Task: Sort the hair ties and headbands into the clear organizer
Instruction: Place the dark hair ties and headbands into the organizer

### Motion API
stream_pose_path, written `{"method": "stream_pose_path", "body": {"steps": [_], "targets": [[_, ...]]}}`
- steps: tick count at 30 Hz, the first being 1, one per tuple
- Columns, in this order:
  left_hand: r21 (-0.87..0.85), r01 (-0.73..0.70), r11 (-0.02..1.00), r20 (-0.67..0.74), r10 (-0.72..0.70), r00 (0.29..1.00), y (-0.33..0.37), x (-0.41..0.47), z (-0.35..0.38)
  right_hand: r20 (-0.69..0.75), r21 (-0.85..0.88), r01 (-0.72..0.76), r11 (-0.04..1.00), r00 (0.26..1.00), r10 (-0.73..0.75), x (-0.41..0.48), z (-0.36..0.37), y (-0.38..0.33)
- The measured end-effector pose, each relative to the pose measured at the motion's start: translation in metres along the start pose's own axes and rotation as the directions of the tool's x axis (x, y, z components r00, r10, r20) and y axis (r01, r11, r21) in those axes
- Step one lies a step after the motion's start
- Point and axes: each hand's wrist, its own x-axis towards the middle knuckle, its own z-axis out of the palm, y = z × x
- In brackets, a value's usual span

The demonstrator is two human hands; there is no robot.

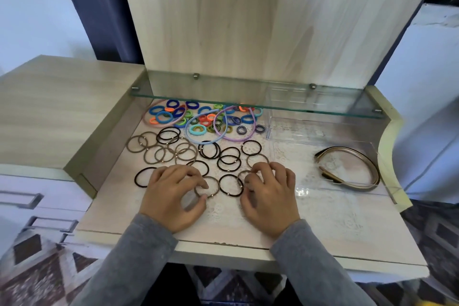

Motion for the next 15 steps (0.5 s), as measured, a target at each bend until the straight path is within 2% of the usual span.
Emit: {"method": "stream_pose_path", "body": {"steps": [11, 15], "targets": [[-0.063, -0.002, 0.998, 0.119, 0.009, 0.993, 0.0003, -0.0016, 0.0001, 0.012, 0.062, 0.003, 0.998, 1.000, -0.003, -0.0022, 0.0018, 0.0032], [-0.056, 0.005, 0.998, 0.088, 0.000, 0.996, 0.0001, -0.0015, -0.0022, 0.024, 0.102, -0.001, 0.995, 1.000, -0.001, -0.0032, 0.0039, 0.0041]]}}
